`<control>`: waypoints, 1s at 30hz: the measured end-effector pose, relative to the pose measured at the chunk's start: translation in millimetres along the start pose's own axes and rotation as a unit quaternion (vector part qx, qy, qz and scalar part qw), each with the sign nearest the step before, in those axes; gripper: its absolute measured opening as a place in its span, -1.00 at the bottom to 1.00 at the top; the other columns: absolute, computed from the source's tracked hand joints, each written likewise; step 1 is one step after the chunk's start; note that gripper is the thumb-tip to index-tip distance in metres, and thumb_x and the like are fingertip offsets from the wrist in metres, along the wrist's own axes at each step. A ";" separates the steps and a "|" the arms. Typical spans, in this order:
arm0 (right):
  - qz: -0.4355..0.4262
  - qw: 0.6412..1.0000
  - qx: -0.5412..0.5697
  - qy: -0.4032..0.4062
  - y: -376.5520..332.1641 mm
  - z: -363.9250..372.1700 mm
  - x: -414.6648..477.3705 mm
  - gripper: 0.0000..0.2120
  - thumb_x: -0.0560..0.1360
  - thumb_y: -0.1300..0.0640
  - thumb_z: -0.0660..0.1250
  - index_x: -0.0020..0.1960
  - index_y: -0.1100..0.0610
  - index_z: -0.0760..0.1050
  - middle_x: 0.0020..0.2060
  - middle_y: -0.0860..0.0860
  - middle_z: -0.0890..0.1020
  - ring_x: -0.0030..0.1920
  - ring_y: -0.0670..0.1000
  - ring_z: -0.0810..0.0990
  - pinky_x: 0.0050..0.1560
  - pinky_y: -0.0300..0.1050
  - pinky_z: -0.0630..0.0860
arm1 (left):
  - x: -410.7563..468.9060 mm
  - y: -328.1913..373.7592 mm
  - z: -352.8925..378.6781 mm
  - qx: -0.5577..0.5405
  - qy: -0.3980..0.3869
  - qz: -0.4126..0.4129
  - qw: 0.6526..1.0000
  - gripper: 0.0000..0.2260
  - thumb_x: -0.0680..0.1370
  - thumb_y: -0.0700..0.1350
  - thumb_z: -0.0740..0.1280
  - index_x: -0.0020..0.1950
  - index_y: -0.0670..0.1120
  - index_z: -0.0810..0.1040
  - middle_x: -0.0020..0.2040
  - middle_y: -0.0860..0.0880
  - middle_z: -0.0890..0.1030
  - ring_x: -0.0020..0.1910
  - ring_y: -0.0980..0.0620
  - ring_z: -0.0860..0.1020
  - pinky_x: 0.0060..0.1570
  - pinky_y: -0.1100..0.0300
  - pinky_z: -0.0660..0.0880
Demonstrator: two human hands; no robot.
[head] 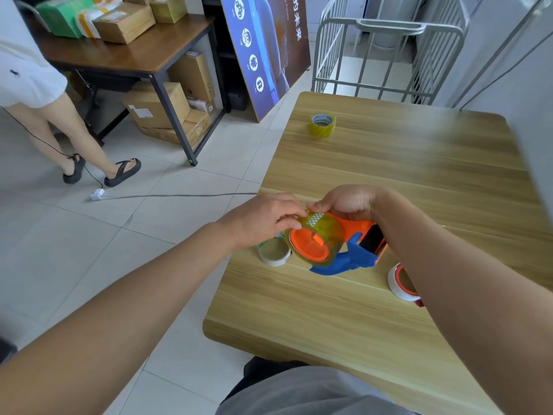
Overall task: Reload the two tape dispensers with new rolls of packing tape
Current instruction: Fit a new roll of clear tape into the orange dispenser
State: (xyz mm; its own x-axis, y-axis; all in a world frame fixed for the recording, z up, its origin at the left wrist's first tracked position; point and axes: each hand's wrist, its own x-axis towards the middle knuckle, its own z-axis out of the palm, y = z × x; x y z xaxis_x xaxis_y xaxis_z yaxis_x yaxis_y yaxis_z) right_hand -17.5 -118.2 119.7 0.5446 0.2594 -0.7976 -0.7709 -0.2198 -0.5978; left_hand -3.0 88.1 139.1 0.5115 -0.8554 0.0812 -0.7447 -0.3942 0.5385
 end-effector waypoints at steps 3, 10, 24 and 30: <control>0.003 1.000 -0.013 -0.001 -2.3 -0.9 -1.3 -0.63 0.55 -0.05 0.23 0.06 0.28 0.52 -0.17 0.17 0.68 -0.17 0.15 0.63 0.05 0.05 0.52 | 0.7 1.7 1.2 -0.011 0.006 -0.010 1.000 -0.81 0.50 -0.15 0.36 0.06 -0.18 0.64 -0.01 -0.03 0.62 -0.05 0.02 0.57 0.05 0.10 0.49; 0.012 1.000 -0.019 -0.003 -1.1 1.6 -1.2 -0.63 0.55 -0.06 0.21 0.02 0.27 0.52 -0.23 0.16 0.70 -0.26 0.11 0.67 -0.07 0.00 0.56 | 2.2 2.7 0.2 -0.002 -0.003 -0.014 1.000 -0.86 0.52 -0.16 0.33 -0.02 -0.19 0.63 -0.06 -0.04 0.62 -0.10 0.04 0.54 0.01 0.13 0.47; -0.013 1.000 -0.023 -0.015 1.9 8.8 -5.3 -0.60 0.47 -0.03 0.28 0.12 0.26 0.51 -0.01 0.20 0.62 0.01 0.20 0.56 0.29 0.15 0.39 | 5.6 0.6 6.8 -0.015 0.007 -0.057 0.998 -0.93 0.53 -0.16 0.29 -0.10 -0.11 0.56 -0.15 0.06 0.55 -0.21 0.12 0.50 -0.15 0.22 0.44; -0.140 0.989 0.043 0.026 -1.1 13.5 -0.6 -0.73 0.61 0.09 0.14 0.13 0.24 0.50 -0.11 0.10 0.69 -0.13 0.02 0.69 -0.05 -0.07 0.61 | 9.6 -19.7 9.9 -0.200 0.052 -0.281 0.937 -0.77 0.56 -0.07 0.26 0.18 -0.07 0.57 0.05 -0.01 0.62 0.10 0.03 0.57 0.21 0.02 0.48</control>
State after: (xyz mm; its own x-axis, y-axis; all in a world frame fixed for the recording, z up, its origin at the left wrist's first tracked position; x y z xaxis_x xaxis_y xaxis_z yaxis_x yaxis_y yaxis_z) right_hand -21.4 -105.4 121.9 0.7546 0.2499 -0.6067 -0.6120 -0.0651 -0.7881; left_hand 12.3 84.4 121.0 0.8288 -0.5059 -0.2392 -0.1364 -0.5971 0.7905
